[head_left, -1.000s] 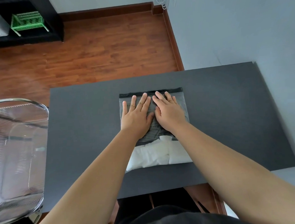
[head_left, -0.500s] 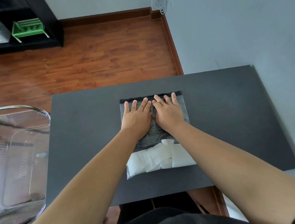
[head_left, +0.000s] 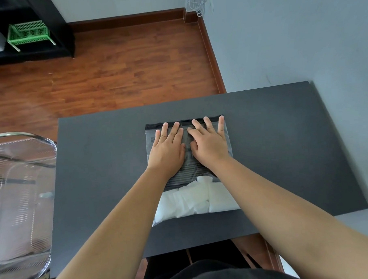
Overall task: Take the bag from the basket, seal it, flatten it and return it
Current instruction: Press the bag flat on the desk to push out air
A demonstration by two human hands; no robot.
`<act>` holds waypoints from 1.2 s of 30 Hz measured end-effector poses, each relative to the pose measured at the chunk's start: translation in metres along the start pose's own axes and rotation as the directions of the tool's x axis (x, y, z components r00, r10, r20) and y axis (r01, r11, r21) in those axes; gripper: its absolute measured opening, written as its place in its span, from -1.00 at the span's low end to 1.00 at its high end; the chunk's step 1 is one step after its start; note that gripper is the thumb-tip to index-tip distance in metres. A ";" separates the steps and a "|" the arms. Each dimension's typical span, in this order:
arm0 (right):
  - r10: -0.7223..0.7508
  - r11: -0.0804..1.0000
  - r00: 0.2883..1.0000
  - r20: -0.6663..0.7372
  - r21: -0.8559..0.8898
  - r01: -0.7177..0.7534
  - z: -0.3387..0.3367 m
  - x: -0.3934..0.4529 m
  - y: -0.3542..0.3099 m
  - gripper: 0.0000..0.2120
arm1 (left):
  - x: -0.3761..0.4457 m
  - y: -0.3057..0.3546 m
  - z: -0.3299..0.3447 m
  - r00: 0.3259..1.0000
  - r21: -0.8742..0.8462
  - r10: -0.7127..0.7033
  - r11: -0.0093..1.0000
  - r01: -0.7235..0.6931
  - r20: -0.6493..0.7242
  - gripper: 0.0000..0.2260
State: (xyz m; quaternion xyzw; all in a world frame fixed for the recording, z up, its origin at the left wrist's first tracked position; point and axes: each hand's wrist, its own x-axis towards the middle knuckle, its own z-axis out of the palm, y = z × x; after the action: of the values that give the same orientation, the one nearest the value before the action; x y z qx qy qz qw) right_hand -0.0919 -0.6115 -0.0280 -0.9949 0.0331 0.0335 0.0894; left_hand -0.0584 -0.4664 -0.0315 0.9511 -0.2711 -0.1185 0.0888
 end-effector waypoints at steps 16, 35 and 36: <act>-0.017 1.000 0.998 0.052 -0.024 0.018 -0.006 0.016 -0.006 -0.63 | 0.012 -0.001 0.006 0.994 0.176 0.040 0.983 -0.057 0.098 -0.53; -0.037 0.981 0.999 0.022 0.194 0.032 0.009 0.007 0.004 -0.52 | -0.004 -0.007 0.000 0.998 -0.151 -0.050 0.988 0.044 -0.036 -0.55; -0.030 0.980 0.999 0.037 0.200 0.022 0.012 0.007 0.002 -0.51 | -0.001 -0.007 -0.001 0.998 -0.147 -0.044 0.988 0.037 -0.044 -0.56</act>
State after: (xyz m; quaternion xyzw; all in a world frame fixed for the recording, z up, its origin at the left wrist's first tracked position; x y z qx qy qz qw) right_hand -0.0856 -0.6115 -0.0403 -0.9804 0.0215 0.0487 0.1896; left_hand -0.0556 -0.4601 -0.0319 0.9499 -0.2400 -0.1174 0.1621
